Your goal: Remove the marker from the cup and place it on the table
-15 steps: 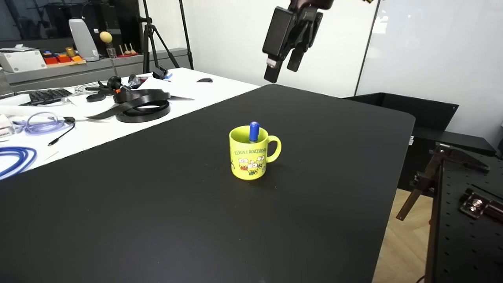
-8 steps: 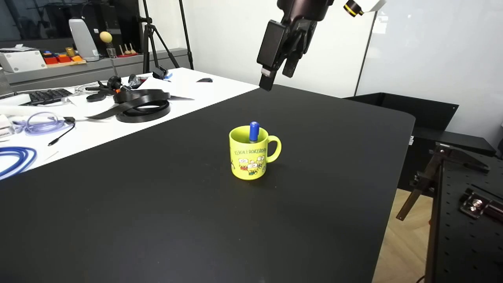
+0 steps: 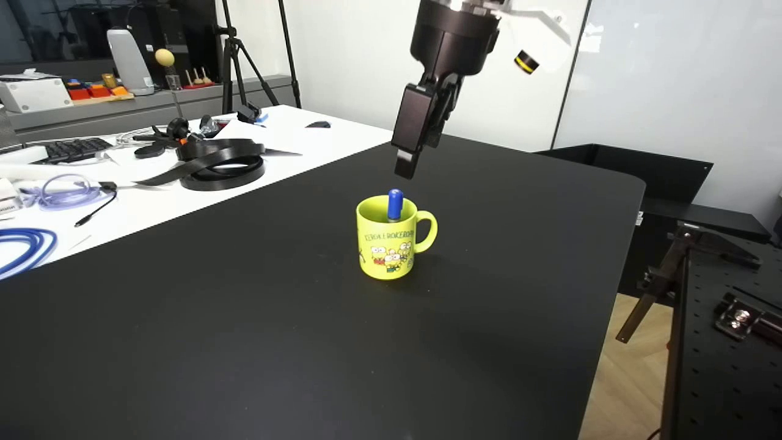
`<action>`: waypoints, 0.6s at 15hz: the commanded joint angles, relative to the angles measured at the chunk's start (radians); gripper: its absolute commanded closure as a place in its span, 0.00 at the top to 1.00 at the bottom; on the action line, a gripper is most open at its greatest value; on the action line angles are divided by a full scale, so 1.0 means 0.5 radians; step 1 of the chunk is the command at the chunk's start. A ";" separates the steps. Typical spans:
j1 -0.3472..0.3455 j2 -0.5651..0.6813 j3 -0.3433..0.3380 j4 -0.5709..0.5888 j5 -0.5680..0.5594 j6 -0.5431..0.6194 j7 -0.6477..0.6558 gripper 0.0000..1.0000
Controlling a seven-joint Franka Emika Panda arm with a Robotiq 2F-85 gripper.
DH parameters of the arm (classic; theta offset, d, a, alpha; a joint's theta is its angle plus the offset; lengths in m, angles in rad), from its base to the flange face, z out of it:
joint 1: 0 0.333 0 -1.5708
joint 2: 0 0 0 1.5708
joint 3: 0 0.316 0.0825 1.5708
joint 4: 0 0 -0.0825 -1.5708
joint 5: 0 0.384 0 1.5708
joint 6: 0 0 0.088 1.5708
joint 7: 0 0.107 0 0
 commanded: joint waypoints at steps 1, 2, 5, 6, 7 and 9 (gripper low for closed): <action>-0.020 0.253 -0.012 0.176 -0.271 0.065 0.159 1.00; -0.004 0.298 -0.032 0.212 -0.326 0.066 0.181 1.00; 0.030 0.419 -0.033 0.305 -0.353 0.052 0.169 1.00; 0.037 0.447 -0.024 0.324 -0.344 0.046 0.155 1.00; 0.036 0.472 0.001 0.334 -0.304 0.046 0.123 1.00; 0.055 0.517 0.021 0.358 -0.230 0.035 0.064 1.00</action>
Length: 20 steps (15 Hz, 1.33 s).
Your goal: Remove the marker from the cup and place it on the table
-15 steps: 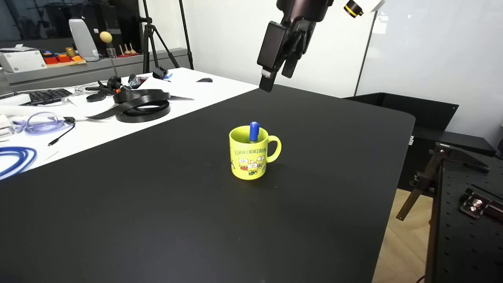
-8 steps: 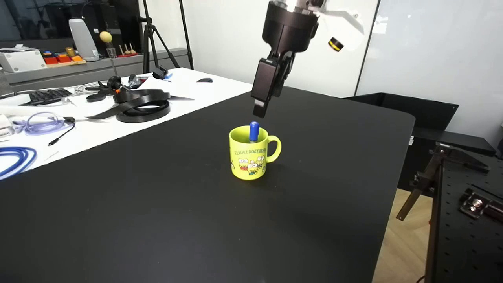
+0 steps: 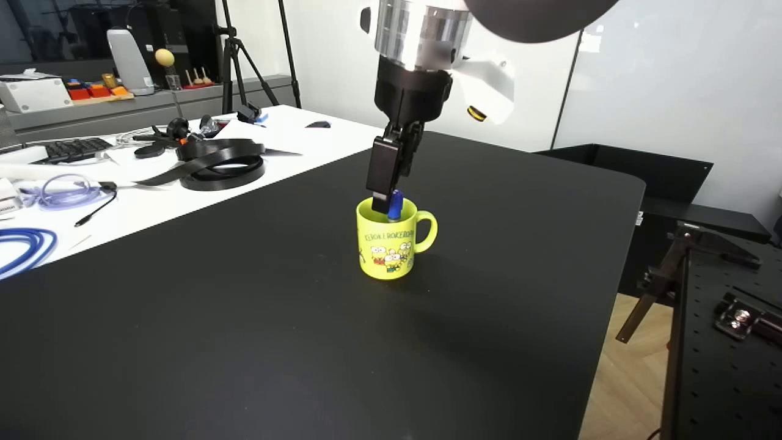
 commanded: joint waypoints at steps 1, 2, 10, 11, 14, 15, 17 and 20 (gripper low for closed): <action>0.017 0.100 0.050 0.082 0.110 -0.023 -0.066 0.80; 0.015 0.115 0.063 0.090 0.139 -0.024 -0.084 0.74; -0.029 0.010 0.113 0.054 0.333 -0.091 -0.185 0.19; -0.032 -0.015 0.109 0.047 0.342 -0.106 -0.187 0.11; -0.030 -0.084 0.074 0.028 0.317 -0.151 -0.173 0.00; -0.034 -0.097 0.071 0.027 0.321 -0.171 -0.176 0.00; -0.044 -0.110 0.077 0.031 0.348 -0.219 -0.193 0.00; -0.053 -0.107 0.099 0.039 0.410 -0.270 -0.238 0.33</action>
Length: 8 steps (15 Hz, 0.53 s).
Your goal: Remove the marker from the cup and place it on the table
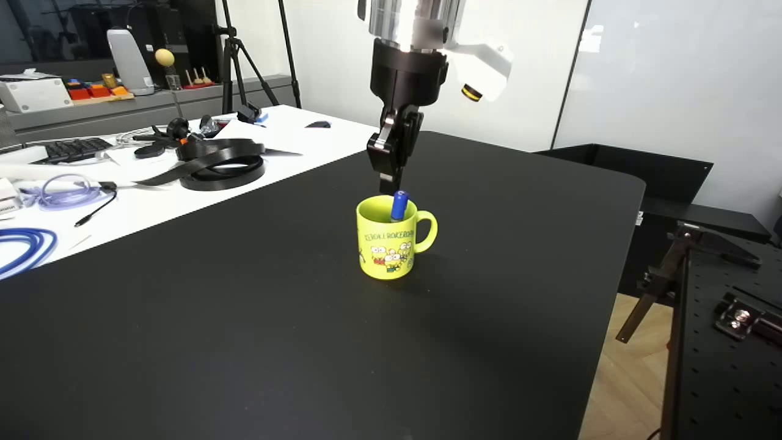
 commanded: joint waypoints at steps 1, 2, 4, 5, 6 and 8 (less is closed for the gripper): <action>-0.016 -0.040 0.023 -0.014 0.088 -0.070 -0.073 0.40; -0.017 -0.039 0.032 -0.015 0.111 -0.070 -0.096 0.47; -0.016 -0.041 0.038 -0.014 0.134 -0.081 -0.121 0.61; -0.015 -0.043 0.040 -0.014 0.146 -0.089 -0.130 0.67; -0.013 -0.051 0.038 -0.020 0.142 -0.093 -0.132 0.73; -0.014 -0.067 0.030 -0.033 0.132 -0.091 -0.135 0.87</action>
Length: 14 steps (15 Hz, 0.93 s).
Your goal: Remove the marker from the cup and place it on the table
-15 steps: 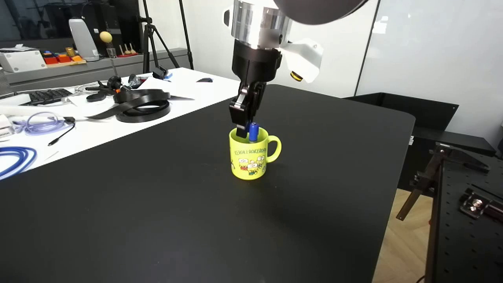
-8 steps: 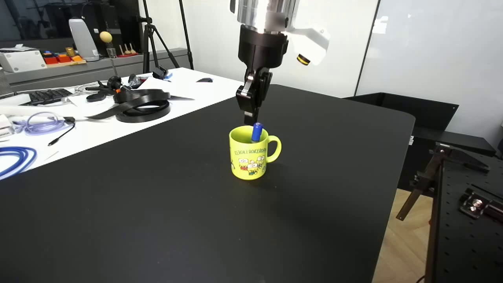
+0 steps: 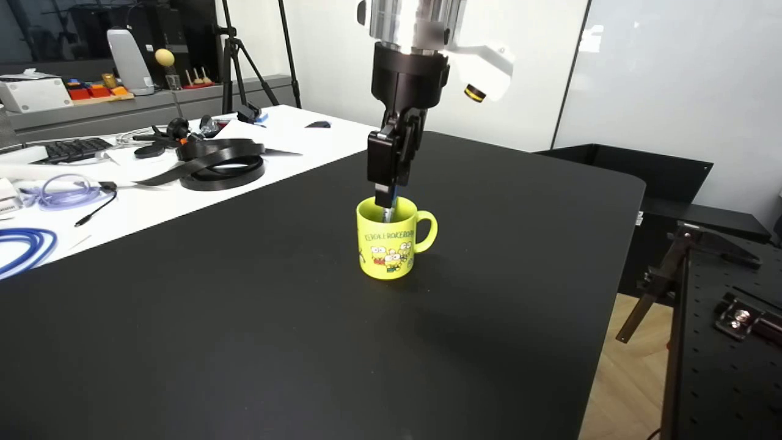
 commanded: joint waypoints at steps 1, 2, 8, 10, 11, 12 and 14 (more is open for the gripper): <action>-0.015 -0.069 -0.002 -0.037 0.019 -0.027 -0.027 0.93; -0.023 -0.070 -0.006 -0.044 0.025 -0.006 -0.037 0.99; -0.093 0.008 0.008 0.001 0.137 0.083 -0.158 1.00; -0.106 0.050 -0.004 0.024 0.136 0.130 -0.158 1.00; -0.112 0.067 -0.008 0.035 0.132 0.147 -0.151 1.00; -0.117 0.090 -0.016 0.049 0.117 0.161 -0.134 1.00; -0.134 0.127 -0.014 0.066 0.118 0.190 -0.125 1.00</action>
